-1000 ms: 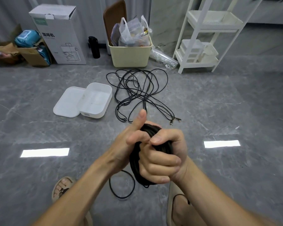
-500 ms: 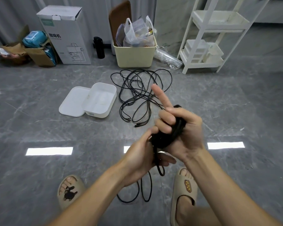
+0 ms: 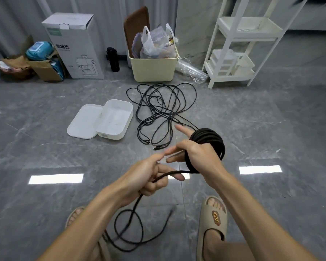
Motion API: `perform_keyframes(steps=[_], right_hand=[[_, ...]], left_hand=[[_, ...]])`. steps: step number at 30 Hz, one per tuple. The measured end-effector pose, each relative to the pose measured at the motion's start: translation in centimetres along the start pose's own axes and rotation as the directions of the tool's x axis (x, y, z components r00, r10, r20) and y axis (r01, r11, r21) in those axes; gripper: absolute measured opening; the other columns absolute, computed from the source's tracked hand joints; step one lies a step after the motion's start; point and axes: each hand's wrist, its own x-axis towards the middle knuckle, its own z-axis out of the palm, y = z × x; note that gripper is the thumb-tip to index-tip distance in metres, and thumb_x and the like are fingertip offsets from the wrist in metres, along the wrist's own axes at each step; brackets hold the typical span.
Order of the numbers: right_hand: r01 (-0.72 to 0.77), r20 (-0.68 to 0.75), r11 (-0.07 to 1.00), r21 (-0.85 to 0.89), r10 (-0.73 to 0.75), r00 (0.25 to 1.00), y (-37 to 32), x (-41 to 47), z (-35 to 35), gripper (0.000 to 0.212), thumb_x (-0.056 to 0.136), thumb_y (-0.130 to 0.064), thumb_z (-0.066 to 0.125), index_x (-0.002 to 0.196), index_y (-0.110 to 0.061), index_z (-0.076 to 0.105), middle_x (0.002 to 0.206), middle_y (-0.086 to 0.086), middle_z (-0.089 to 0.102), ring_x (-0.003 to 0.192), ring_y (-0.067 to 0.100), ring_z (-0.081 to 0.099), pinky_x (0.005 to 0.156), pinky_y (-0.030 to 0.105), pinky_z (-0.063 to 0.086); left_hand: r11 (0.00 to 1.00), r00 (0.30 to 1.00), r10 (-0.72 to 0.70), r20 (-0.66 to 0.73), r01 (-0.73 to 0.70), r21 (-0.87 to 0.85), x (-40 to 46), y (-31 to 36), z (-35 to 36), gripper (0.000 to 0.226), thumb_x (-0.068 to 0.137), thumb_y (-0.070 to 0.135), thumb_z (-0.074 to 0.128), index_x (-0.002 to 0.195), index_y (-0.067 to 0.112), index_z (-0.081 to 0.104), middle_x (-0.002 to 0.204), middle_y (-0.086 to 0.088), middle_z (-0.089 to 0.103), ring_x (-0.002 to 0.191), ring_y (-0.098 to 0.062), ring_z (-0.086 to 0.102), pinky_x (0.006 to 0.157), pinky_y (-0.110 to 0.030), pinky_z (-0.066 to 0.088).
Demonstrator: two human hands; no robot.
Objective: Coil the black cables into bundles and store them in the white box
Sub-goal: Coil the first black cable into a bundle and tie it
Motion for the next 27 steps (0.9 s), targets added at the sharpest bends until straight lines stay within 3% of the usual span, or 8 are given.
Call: perform_keyframes(steps=[3, 7, 11, 14, 18, 23, 25, 27], right_hand=[[-0.121, 0.060, 0.990, -0.079, 0.126, 0.990, -0.2, -0.2, 0.1, 0.047, 0.093, -0.005, 0.045, 0.136, -0.023, 0.053, 0.080, 0.009, 0.077, 0.075, 0.022, 0.075, 0.074, 0.020, 0.058], [-0.199, 0.265, 0.946, -0.257, 0.267, 0.926, -0.6, -0.9, 0.4, 0.027, 0.098, -0.018, 0.047, 0.113, -0.019, 0.070, 0.058, 0.006, 0.066, 0.049, 0.017, 0.064, 0.055, 0.021, 0.051], [-0.262, 0.460, 0.919, -0.296, 0.377, 0.804, -0.7, -1.4, 0.7, 0.036, 0.094, -0.041, 0.051, 0.099, -0.018, 0.078, 0.046, 0.002, 0.045, 0.039, 0.015, 0.043, 0.054, 0.027, 0.048], [-0.347, 0.606, 0.912, -0.216, 0.404, 0.685, -0.6, -1.5, 1.3, 0.066, 0.095, -0.062, 0.039, 0.094, -0.006, 0.075, 0.042, -0.001, 0.031, 0.036, 0.013, 0.028, 0.047, 0.024, 0.038], [-0.445, 0.769, 0.892, -0.085, 0.342, 0.540, -0.3, -1.4, 2.0, 0.085, 0.088, -0.080, 0.031, 0.091, -0.004, 0.068, 0.038, -0.006, 0.027, 0.030, 0.009, 0.023, 0.043, 0.019, 0.032], [-0.573, 0.937, 0.811, 0.113, 0.104, 0.333, 0.2, -1.5, 2.5, 0.091, 0.088, -0.082, 0.033, 0.111, 0.001, 0.062, 0.037, -0.006, 0.027, 0.028, 0.005, 0.027, 0.041, 0.014, 0.035], [-0.613, 0.947, 0.765, 0.196, 0.014, 0.320, 0.8, -1.6, 2.8, 0.086, 0.094, -0.074, 0.033, 0.119, 0.004, 0.057, 0.038, -0.003, 0.027, 0.029, 0.007, 0.027, 0.042, 0.014, 0.037], [-0.634, 0.937, 0.724, 0.273, -0.050, 0.346, 1.4, -1.8, 2.9, 0.059, 0.098, -0.055, 0.048, 0.110, 0.002, 0.055, 0.037, -0.003, 0.034, 0.029, 0.009, 0.034, 0.045, 0.018, 0.043]], left_hand=[[0.972, 0.988, 0.104, -0.115, -0.076, 0.222, -0.6, 0.8, -0.4, 0.070, 0.099, 0.055, 0.025, 0.080, 0.017, 0.080, 0.048, 0.006, 0.021, 0.046, -0.011, 0.017, 0.042, -0.019, 0.021], [0.859, 0.906, 0.361, -0.221, -0.231, 0.458, -1.2, 1.5, -0.6, 0.061, 0.087, 0.053, 0.034, 0.049, 0.016, 0.065, 0.041, 0.007, 0.028, 0.042, -0.008, 0.025, 0.044, -0.015, 0.026], [0.849, 0.807, 0.479, -0.346, -0.326, 0.415, -1.0, 1.9, -1.3, 0.055, 0.082, 0.050, 0.046, 0.038, 0.017, 0.046, 0.041, 0.003, 0.038, 0.044, -0.008, 0.030, 0.047, -0.014, 0.028], [0.841, 0.746, 0.526, -0.408, -0.387, 0.378, -0.7, 2.1, -1.7, 0.052, 0.082, 0.048, 0.049, 0.040, 0.019, 0.036, 0.042, 0.004, 0.031, 0.043, -0.010, 0.027, 0.046, -0.015, 0.027], [0.850, 0.712, 0.521, -0.471, -0.381, 0.364, -0.2, 2.1, -1.6, 0.065, 0.095, 0.046, 0.054, 0.040, 0.023, 0.027, 0.043, 0.007, 0.023, 0.044, -0.012, 0.020, 0.043, -0.018, 0.021], [0.881, 0.734, 0.472, -0.488, -0.369, 0.297, 0.2, 1.9, -0.6, 0.067, 0.098, 0.051, 0.051, 0.041, 0.025, 0.025, 0.044, 0.008, 0.022, 0.044, -0.011, 0.020, 0.041, -0.018, 0.020], [0.896, 0.765, 0.441, -0.470, -0.346, 0.278, 0.2, 1.6, -0.1, 0.066, 0.097, 0.053, 0.052, 0.043, 0.024, 0.027, 0.044, 0.007, 0.024, 0.043, -0.010, 0.022, 0.041, -0.017, 0.022], [0.912, 0.804, 0.406, -0.435, -0.328, 0.245, 0.2, 1.7, 0.2, 0.060, 0.095, 0.053, 0.053, 0.049, 0.022, 0.031, 0.049, 0.005, 0.026, 0.047, -0.011, 0.025, 0.043, -0.020, 0.023]])
